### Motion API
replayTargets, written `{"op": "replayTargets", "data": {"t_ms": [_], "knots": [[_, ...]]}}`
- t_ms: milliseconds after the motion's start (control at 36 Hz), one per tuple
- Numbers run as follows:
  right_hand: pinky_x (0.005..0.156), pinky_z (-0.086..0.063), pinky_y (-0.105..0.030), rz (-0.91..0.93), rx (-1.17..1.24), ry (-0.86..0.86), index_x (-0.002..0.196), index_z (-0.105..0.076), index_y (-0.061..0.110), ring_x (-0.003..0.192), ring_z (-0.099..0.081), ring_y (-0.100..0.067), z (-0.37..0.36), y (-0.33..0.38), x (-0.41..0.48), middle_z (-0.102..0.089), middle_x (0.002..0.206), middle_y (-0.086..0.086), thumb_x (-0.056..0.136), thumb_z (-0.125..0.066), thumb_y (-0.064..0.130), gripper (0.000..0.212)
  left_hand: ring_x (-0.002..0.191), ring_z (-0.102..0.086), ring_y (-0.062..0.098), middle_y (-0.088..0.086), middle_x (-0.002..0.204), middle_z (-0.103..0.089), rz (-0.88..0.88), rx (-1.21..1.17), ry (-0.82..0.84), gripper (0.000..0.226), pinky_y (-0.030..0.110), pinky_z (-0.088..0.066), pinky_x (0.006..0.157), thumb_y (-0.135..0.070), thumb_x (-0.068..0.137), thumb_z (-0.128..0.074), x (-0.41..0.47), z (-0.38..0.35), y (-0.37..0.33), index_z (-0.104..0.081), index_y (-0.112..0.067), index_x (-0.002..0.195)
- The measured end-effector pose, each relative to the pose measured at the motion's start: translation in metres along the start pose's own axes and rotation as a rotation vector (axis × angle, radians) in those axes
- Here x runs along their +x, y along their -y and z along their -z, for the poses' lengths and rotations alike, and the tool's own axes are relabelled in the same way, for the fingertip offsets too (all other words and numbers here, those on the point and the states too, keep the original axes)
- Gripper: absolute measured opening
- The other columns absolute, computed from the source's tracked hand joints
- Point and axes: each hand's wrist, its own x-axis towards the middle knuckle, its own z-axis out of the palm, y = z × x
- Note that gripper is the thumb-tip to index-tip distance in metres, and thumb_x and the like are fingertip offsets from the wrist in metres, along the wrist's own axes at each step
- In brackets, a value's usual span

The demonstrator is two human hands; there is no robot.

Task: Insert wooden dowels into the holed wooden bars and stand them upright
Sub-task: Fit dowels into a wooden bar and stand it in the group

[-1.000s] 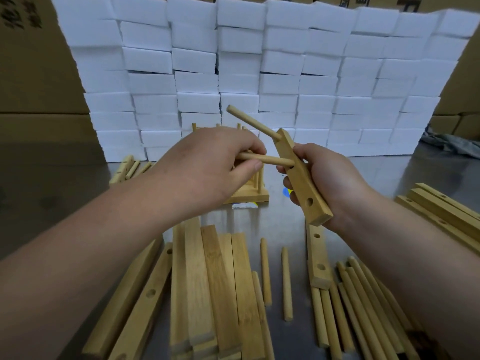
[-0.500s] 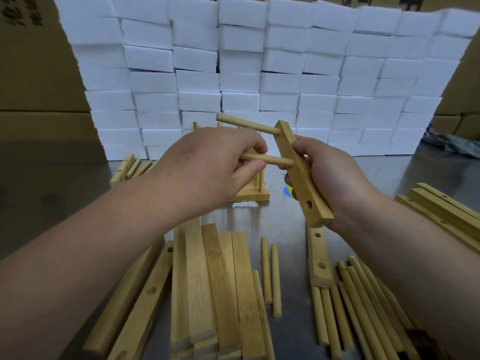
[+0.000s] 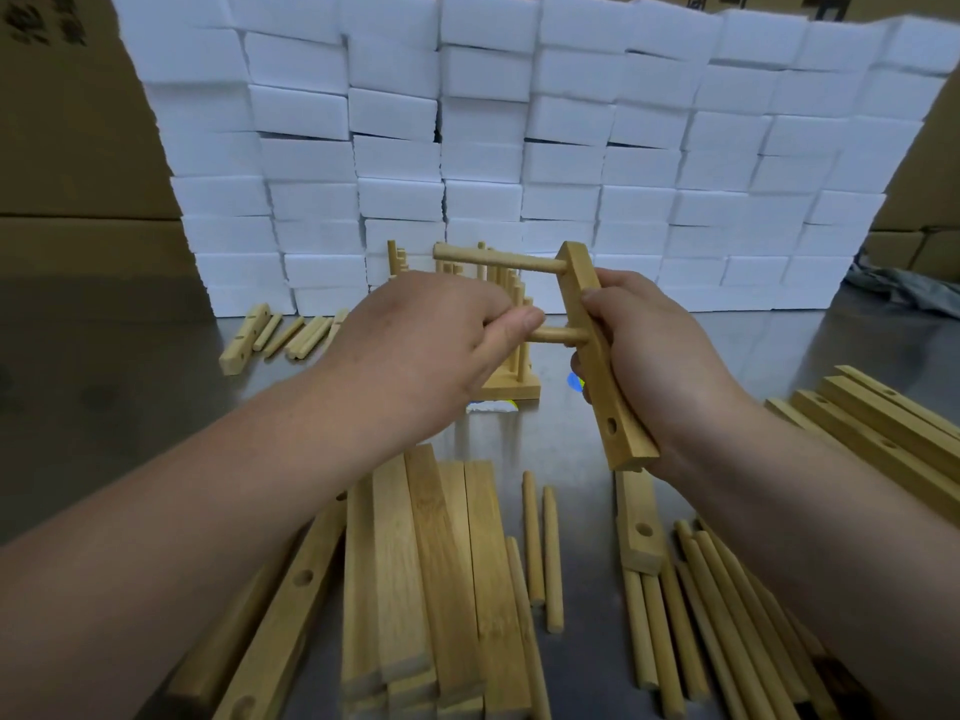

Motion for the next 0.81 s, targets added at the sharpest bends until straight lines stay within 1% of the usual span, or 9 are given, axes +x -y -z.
{"op": "replayTargets", "data": {"t_ms": [194, 306, 389, 417, 472, 583, 667, 750, 806], "knots": [[0.036, -0.037, -0.012, -0.027, 0.082, 0.003, 0.092, -0.062, 0.021, 0.037, -0.053, -0.004, 0.001, 0.002, 0.004, -0.058, 0.045, 0.011, 0.092, -0.044, 0.012, 0.02, 0.062, -0.047, 0.012, -0.002, 0.064, -0.051, -0.032, 0.014, -0.015, 0.049, 0.026, -0.03, 0.052, -0.05, 0.085, -0.027, 0.004, 0.006, -0.001, -0.062, -0.016, 0.08], [0.042, -0.038, -0.019, -0.135, 0.024, -0.084, 0.074, -0.062, 0.012, 0.041, -0.048, -0.011, 0.006, -0.005, 0.013, -0.058, 0.061, -0.002, 0.091, -0.044, 0.018, 0.025, 0.085, -0.047, 0.01, -0.01, 0.094, -0.046, -0.029, 0.055, -0.188, 0.047, 0.027, -0.034, 0.068, -0.052, 0.09, -0.027, 0.008, 0.015, 0.0, -0.056, -0.023, 0.113], [0.045, -0.036, -0.024, -0.208, 0.086, -0.185, 0.069, -0.062, 0.01, 0.043, -0.045, -0.014, 0.012, -0.004, 0.021, -0.057, 0.06, -0.004, 0.092, -0.046, 0.022, 0.03, 0.078, -0.045, 0.011, -0.004, 0.085, -0.049, -0.108, 0.033, -0.347, 0.03, 0.029, -0.036, 0.066, -0.04, 0.087, -0.041, 0.005, 0.025, -0.003, -0.059, -0.016, 0.094], [0.043, -0.036, -0.023, -0.214, 0.117, -0.204, 0.071, -0.062, 0.009, 0.042, -0.045, -0.013, 0.014, -0.003, 0.022, -0.057, 0.059, -0.003, 0.092, -0.046, 0.021, 0.029, 0.073, -0.046, 0.013, -0.004, 0.077, -0.052, -0.143, 0.006, -0.322, 0.028, 0.032, -0.038, 0.064, -0.037, 0.086, -0.042, 0.004, 0.027, -0.005, -0.059, -0.015, 0.083], [0.04, -0.034, -0.021, -0.219, 0.161, -0.228, 0.077, -0.062, 0.01, 0.042, -0.046, -0.012, 0.016, -0.003, 0.025, -0.058, 0.059, -0.002, 0.092, -0.045, 0.02, 0.025, 0.07, -0.05, 0.014, -0.006, 0.071, -0.056, -0.152, -0.032, -0.081, 0.038, 0.035, -0.044, 0.066, -0.042, 0.087, -0.038, 0.002, 0.024, -0.012, -0.062, -0.016, 0.075], [0.042, -0.035, -0.022, -0.232, 0.171, -0.233, 0.081, -0.062, 0.01, 0.045, -0.047, -0.012, 0.017, -0.005, 0.026, -0.058, 0.062, -0.001, 0.091, -0.045, 0.021, 0.023, 0.087, -0.057, 0.012, -0.008, 0.091, -0.062, -0.132, 0.274, 0.458, 0.035, 0.035, -0.051, 0.077, -0.049, 0.087, -0.04, -0.006, -0.006, -0.019, -0.067, -0.029, 0.094], [0.042, -0.035, -0.022, -0.236, 0.159, -0.217, 0.081, -0.062, 0.01, 0.044, -0.046, -0.011, 0.016, -0.007, 0.025, -0.058, 0.062, -0.001, 0.091, -0.045, 0.021, 0.023, 0.098, -0.054, 0.021, -0.001, 0.102, -0.06, -0.17, 0.452, 0.588, 0.043, 0.033, -0.047, 0.081, -0.052, 0.09, -0.037, -0.013, -0.028, -0.019, -0.065, -0.022, 0.105], [0.04, -0.035, -0.02, -0.228, 0.179, -0.203, 0.084, -0.061, 0.01, 0.041, -0.045, -0.011, 0.016, -0.007, 0.025, -0.058, 0.059, 0.0, 0.091, -0.045, 0.021, 0.02, 0.09, -0.047, 0.021, 0.001, 0.096, -0.057, -0.188, 0.493, 0.638, 0.044, 0.032, -0.034, 0.072, -0.057, 0.088, -0.036, -0.02, -0.042, -0.021, -0.056, -0.018, 0.093], [0.04, -0.036, -0.021, -0.222, 0.179, -0.195, 0.085, -0.061, 0.01, 0.042, -0.045, -0.011, 0.016, -0.007, 0.025, -0.058, 0.061, -0.001, 0.091, -0.045, 0.021, 0.02, 0.087, -0.041, 0.02, 0.002, 0.095, -0.055, -0.197, 0.463, 0.651, 0.036, 0.035, -0.034, 0.076, -0.057, 0.088, -0.037, -0.023, -0.046, -0.022, -0.044, -0.022, 0.091]]}}
